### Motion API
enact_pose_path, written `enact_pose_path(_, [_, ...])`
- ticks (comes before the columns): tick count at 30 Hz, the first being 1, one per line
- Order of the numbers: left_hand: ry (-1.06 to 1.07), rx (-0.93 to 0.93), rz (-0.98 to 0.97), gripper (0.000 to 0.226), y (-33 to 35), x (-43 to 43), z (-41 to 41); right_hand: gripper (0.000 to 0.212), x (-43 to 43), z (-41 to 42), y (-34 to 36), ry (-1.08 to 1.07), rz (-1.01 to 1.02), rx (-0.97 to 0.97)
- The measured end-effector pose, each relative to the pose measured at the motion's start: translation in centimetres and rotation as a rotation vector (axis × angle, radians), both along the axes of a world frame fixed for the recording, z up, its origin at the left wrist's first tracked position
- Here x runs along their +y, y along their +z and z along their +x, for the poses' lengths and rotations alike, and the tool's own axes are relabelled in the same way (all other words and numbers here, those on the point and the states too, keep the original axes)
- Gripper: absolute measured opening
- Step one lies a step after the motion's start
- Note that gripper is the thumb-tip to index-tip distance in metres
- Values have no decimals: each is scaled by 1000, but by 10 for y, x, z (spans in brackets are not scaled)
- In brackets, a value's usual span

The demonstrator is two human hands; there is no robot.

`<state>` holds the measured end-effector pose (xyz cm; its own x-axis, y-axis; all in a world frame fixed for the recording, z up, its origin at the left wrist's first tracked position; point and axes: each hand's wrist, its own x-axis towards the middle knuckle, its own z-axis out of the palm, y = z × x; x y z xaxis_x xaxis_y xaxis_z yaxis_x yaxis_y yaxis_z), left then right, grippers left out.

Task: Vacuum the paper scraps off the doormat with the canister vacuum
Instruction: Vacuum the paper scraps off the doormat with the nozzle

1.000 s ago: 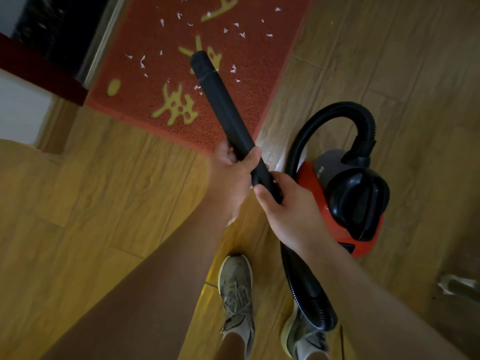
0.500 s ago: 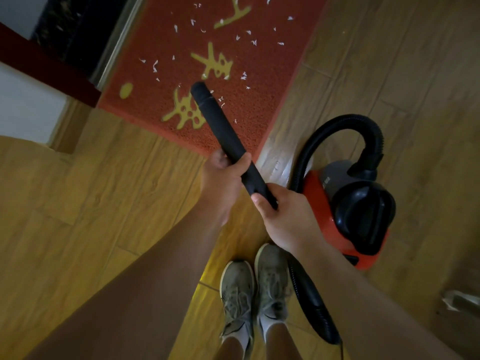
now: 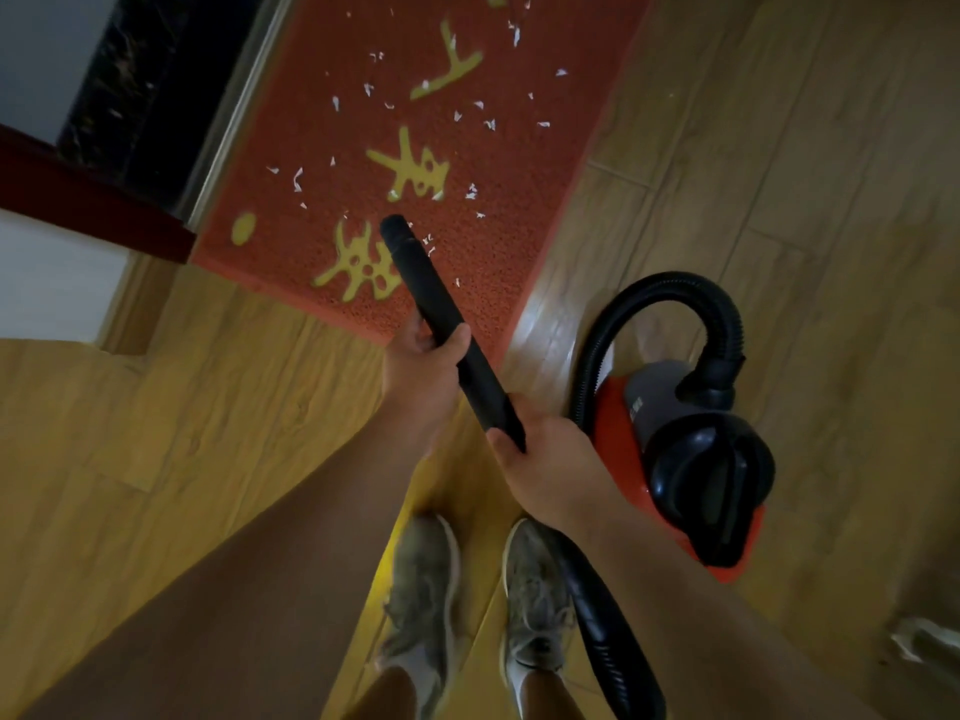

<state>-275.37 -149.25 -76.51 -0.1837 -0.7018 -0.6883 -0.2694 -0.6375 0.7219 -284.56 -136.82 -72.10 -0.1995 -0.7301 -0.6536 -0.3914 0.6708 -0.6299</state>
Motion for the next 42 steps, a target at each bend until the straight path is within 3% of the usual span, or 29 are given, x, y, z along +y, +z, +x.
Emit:
enact_pose_path(7, [-14,-31,37,30,-28,-34,16,39,-30,15,-15,-49,44,-42])
enact_pose_path(14, [-77,-111,50,61,-51,-70,37,53,-72,43,-25,-122,127,-31])
enact_pose_path(31, [-278,-110,274,84,-81,-118,27,56,-124,31,-55,-99,254,5])
enact_pose_path(42, [-302,-208,356,81,-101,-104,3,52,-115,5,-78,-100,318,-59])
